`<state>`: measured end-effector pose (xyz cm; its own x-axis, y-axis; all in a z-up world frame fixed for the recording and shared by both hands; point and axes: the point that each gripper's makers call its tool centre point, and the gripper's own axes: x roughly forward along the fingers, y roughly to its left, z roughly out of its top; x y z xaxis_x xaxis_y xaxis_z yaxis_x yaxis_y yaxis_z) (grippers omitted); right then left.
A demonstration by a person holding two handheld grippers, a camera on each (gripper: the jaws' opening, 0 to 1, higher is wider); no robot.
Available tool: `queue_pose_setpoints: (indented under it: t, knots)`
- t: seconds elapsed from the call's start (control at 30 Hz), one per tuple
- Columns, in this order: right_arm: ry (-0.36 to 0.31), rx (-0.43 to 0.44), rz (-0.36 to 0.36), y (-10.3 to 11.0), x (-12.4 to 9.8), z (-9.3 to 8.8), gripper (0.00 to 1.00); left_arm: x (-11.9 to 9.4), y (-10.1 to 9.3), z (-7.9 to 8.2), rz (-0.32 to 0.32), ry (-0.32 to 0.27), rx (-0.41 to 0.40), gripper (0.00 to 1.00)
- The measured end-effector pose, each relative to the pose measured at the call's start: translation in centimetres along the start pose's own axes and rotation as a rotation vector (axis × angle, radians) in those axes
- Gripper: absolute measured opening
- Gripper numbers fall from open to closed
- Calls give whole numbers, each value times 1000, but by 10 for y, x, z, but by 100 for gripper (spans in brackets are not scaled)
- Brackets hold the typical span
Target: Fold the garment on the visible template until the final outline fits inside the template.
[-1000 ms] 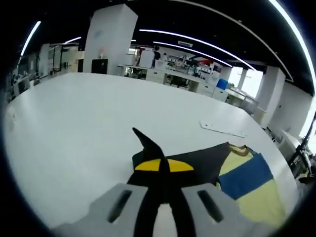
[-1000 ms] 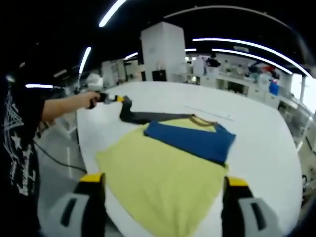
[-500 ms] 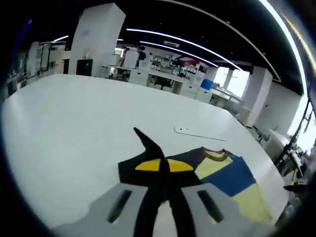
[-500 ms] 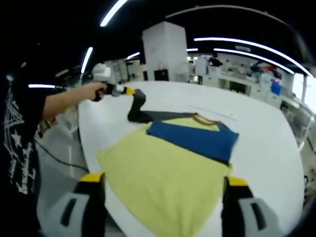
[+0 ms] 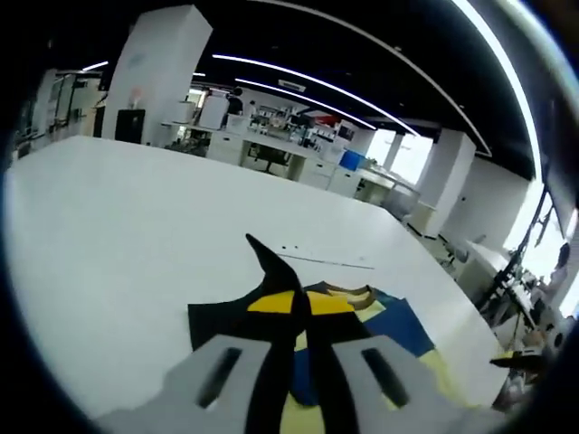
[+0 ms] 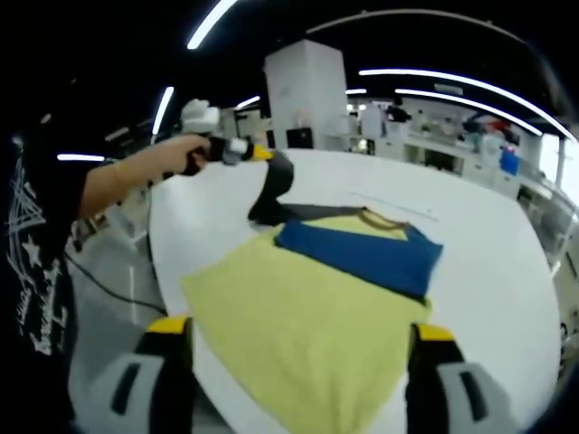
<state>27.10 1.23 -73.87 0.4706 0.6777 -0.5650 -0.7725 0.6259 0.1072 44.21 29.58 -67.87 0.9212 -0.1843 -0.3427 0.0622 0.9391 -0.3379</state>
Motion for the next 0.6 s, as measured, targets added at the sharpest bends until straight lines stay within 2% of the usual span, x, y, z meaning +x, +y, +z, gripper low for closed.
queue_pose_setpoints:
  t: [0.23, 0.6]
  knots:
    - [3, 5, 1, -1, -1, -3, 99, 14, -23, 0, -43, 5, -2, 0]
    - [0, 15, -1, -3, -3, -5, 99, 35, -78, -7, -129, 9, 22, 0]
